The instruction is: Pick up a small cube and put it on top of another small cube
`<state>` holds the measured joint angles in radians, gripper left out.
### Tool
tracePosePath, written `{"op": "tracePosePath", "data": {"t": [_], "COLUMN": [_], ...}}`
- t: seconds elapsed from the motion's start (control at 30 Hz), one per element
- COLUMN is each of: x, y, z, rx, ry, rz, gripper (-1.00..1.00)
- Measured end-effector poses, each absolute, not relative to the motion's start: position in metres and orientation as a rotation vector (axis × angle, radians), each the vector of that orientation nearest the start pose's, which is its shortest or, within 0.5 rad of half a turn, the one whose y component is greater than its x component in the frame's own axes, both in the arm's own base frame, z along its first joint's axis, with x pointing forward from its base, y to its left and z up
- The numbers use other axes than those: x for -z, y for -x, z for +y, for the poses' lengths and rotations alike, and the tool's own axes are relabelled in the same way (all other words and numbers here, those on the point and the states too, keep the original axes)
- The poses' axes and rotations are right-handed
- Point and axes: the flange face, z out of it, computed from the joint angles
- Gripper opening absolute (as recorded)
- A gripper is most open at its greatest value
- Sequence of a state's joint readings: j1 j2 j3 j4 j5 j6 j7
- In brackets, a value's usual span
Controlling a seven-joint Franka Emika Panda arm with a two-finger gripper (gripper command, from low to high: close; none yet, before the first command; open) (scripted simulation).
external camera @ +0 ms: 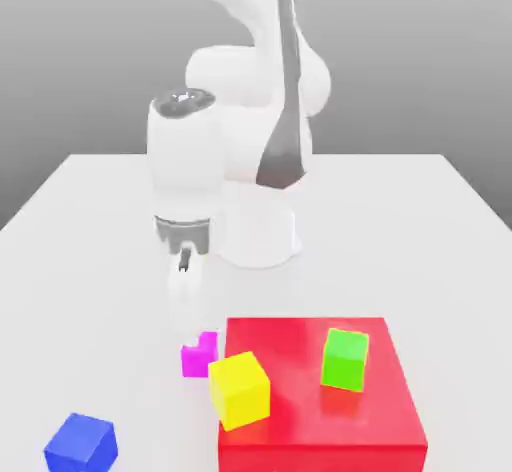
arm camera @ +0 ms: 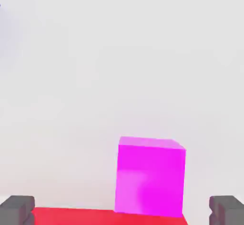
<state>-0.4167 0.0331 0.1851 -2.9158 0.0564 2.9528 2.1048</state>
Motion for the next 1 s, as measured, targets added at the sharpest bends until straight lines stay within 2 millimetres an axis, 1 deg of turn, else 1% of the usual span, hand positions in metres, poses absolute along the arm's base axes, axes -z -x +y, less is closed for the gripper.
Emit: {"op": "tracePosePath", "data": {"t": [0.2,0.23,0.43,0.47,0.6,0.73,0.83,1.0], "x": [-0.13,-0.125,-0.123,-0.126,-0.154,-0.185,-0.193,-0.201], "y": [-0.324,-0.323,-0.323,-0.323,-0.326,-0.324,-0.344,-0.387], "z": [-0.079,-0.079,-0.079,-0.079,-0.078,-0.08,-0.086,-0.112], "rx": [-0.014,-0.008,-0.002,-0.007,-0.029,-0.008,-0.001,-0.003], "ry": [1.14,1.141,1.141,1.14,1.137,1.14,1.142,1.093], "rz": [2.92,2.923,2.923,2.921,2.91,2.921,2.935,2.971], "gripper": [0.0,-1.0,-1.0,-1.0,-1.0,-1.0,-1.0,-1.0]}}
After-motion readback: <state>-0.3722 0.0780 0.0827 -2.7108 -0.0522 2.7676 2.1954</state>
